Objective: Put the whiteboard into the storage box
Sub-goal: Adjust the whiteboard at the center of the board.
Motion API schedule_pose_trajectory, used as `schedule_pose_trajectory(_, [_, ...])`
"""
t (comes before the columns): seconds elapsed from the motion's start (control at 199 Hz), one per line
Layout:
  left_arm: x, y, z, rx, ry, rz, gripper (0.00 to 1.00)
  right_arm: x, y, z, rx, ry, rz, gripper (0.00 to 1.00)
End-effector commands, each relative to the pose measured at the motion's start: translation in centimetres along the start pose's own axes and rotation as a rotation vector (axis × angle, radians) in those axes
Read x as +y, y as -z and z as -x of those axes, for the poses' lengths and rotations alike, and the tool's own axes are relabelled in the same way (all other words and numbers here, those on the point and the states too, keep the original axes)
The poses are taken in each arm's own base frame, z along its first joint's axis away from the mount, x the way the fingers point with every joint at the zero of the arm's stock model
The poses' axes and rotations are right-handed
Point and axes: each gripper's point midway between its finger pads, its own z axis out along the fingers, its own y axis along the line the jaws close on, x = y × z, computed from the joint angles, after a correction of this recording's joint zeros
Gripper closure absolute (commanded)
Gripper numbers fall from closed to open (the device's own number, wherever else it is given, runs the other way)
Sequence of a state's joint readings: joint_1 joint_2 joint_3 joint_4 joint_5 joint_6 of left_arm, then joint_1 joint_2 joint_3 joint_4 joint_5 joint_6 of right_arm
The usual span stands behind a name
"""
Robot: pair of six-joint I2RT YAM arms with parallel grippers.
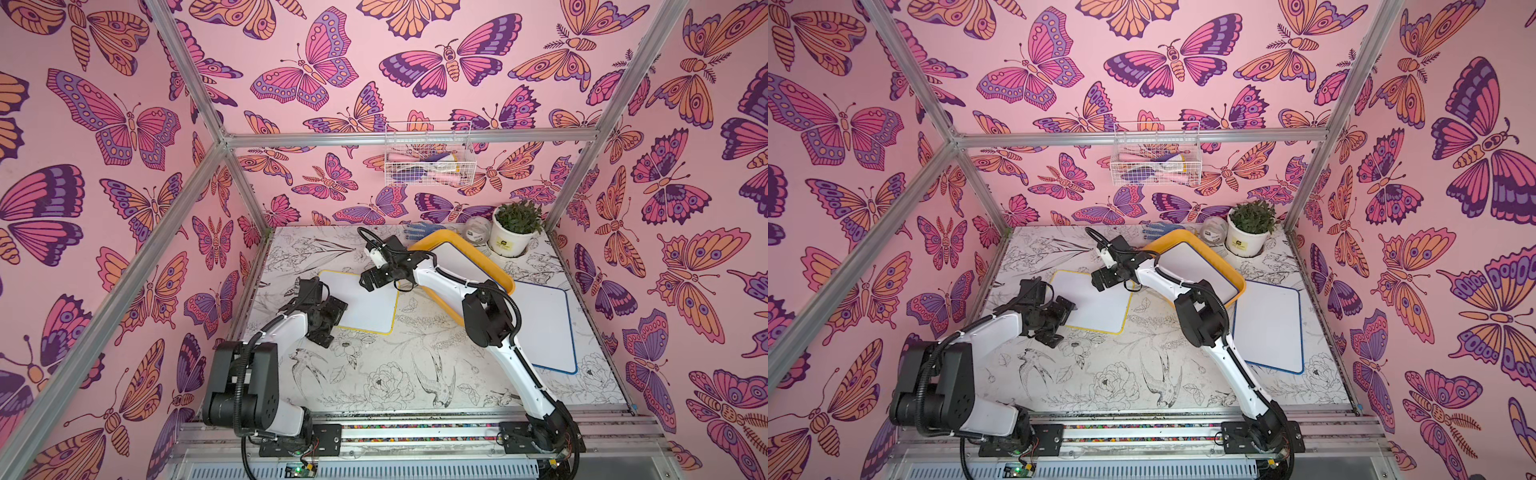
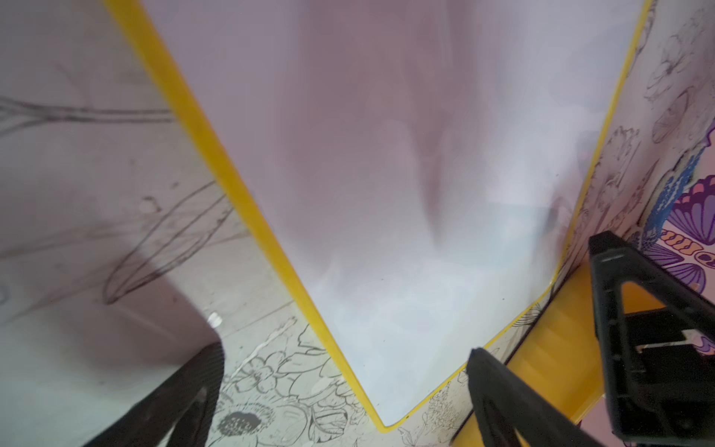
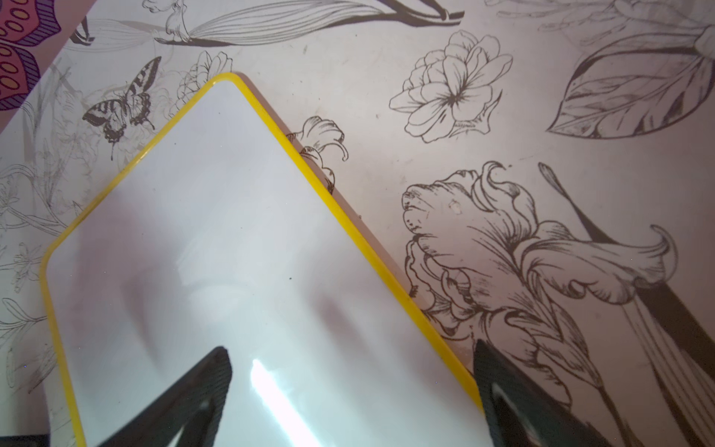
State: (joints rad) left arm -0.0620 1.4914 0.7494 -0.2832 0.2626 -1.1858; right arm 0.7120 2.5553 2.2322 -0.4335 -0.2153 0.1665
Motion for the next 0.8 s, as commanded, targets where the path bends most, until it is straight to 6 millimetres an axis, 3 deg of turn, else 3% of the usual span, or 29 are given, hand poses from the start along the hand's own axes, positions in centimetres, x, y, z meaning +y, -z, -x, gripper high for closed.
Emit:
schedule_pose_trajectory(0.0, [0.2, -0.7, 1.0, -0.017, 0.037, 0.020, 0.01, -0.6, -0.7, -1.0, 0.038, -0.032, -0.001, 0.01])
schedule_pose_trajectory(0.557, [-0.9, -2.5, 3.5, -0.012, 0.011, 0.028, 0.02, -0.9, -0.7, -4.7, 0.124, -0.075, 0.000, 0.00])
schedule_pose_trajectory(0.798, [-0.5, -2.5, 4.8, -0.022, -0.008, 0.039, 0.02, -0.1, 1.4, -7.0, 0.118, -0.143, 0.008, 0.02])
